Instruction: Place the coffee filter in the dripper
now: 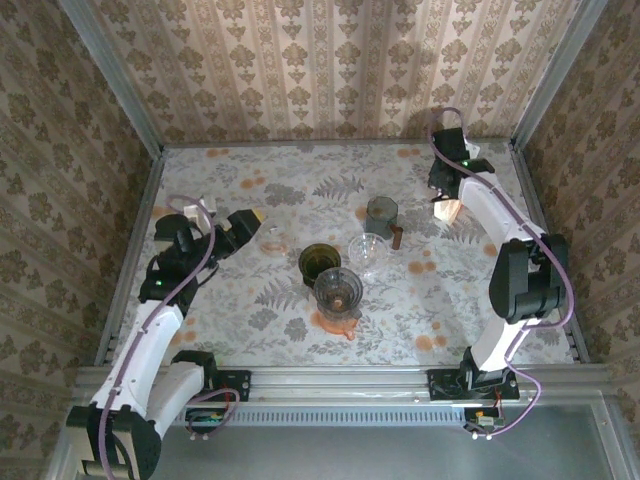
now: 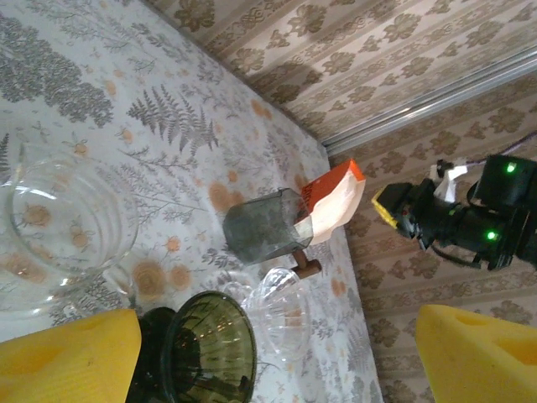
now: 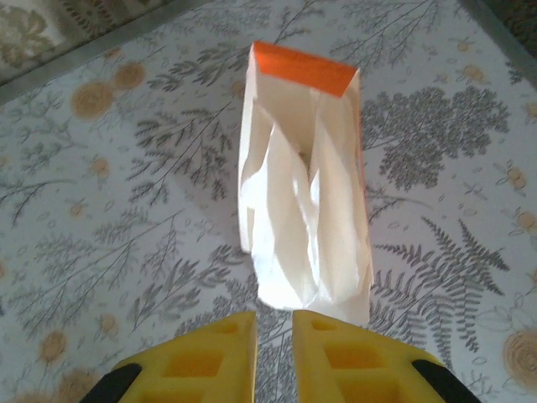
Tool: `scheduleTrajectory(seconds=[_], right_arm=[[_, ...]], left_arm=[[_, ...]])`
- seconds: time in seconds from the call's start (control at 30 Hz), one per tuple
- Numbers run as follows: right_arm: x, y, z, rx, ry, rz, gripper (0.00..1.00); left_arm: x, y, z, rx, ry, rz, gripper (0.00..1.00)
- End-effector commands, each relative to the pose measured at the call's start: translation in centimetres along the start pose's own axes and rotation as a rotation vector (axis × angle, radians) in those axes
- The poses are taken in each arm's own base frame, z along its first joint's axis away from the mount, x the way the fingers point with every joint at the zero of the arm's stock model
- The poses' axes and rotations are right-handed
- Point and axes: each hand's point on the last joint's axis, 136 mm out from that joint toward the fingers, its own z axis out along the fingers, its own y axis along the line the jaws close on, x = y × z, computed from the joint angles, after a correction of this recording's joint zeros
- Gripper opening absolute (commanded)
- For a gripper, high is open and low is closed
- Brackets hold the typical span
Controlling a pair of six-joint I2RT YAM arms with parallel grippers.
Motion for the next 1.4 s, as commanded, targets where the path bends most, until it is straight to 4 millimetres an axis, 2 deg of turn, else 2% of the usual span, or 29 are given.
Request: scheduleTrajectory(seconds=[0.0,0.27,0.5,0.97,1.37], right_arm=[[-1.0,-1.2,0.7,0.078,0.000,-0.030,0.20],[-2.4,-1.1,2.9,0.104,0.041,-0.055,0.20],[-1.7,-1.4,4.2,0.107,0.097,-0.051,0.20],[-0.8,-2.0,5.1,0.157,0.120,-0.026,0.21],[-0.7,-2.4,5.7,0.195,0.118,0.002,0.26]], left_arm=[[0.5,0.5,-0.2,-0.027,0.014,0.045,0.87],[0.8,0.8,-0.2,-0.039,0.024,0.050,0.88],[1.0,1.2,0.0,-0.047,0.035,0.045,0.89],[0.9,1.5,0.3,-0.051,0.041,0.035,0.90],[1.0,1.6,0.3,-0.056,0.044,0.035,0.90]])
